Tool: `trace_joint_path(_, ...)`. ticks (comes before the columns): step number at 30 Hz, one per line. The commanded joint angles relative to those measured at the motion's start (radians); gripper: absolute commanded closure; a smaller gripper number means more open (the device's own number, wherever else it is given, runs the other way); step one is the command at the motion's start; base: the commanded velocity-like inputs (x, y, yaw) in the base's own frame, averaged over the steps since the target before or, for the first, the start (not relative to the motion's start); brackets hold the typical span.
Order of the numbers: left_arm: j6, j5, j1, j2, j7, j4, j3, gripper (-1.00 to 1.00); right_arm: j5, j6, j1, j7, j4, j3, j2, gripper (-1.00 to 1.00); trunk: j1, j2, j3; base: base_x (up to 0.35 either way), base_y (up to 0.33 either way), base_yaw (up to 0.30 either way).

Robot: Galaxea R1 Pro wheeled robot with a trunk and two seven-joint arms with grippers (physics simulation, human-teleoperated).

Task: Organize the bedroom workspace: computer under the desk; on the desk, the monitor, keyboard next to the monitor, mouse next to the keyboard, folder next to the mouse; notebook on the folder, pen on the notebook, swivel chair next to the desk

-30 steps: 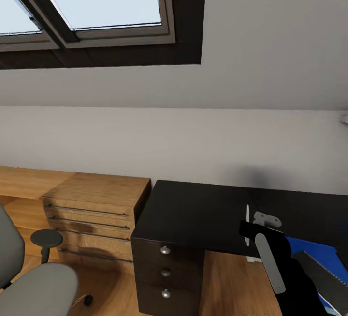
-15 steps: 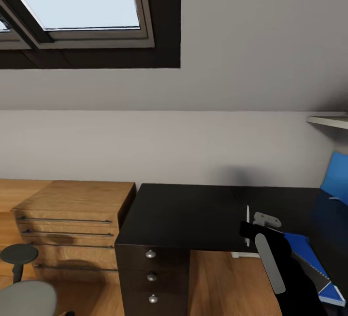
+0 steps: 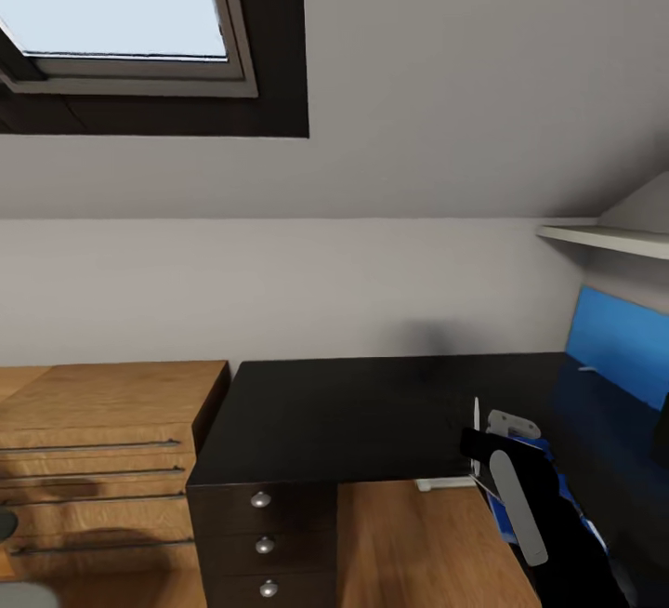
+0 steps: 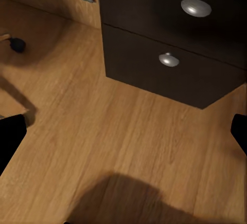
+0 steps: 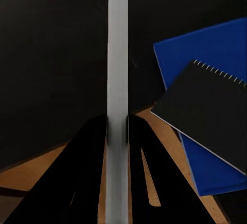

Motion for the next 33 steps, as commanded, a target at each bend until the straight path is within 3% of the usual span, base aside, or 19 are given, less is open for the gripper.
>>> trace_joint_path(1,0.003,0.003,0.0,0.002,0.007,-0.003,-0.002,-1.0,-0.011,0.002,-0.001,-0.009,-0.001,0.001,0.0,1.0,0.0,-0.001,0.0,0.0,0.0,-0.229)
trace_joint_path(9,0.002,0.002,0.0,0.004,0.007,-0.003,-0.002,-1.0,-0.01,-0.001,-0.001,-0.009,0.022,0.0,-0.002,1.0,0.0,-0.001,0.009,0.0,0.0,-0.225)
trace_joint_path(21,0.002,0.002,0.0,0.003,0.008,-0.003,-0.002,-1.0,-0.001,-0.083,-0.006,-0.009,0.191,0.004,-0.013,1.0,0.0,-0.001,0.01,0.0,0.0,-0.014)
trace_joint_path(33,0.002,0.003,0.0,0.002,0.008,-0.003,-0.002,-1.0,0.012,-0.104,-0.007,-0.009,0.211,0.002,-0.034,1.0,0.0,-0.001,0.01,0.0,0.0,0.0)
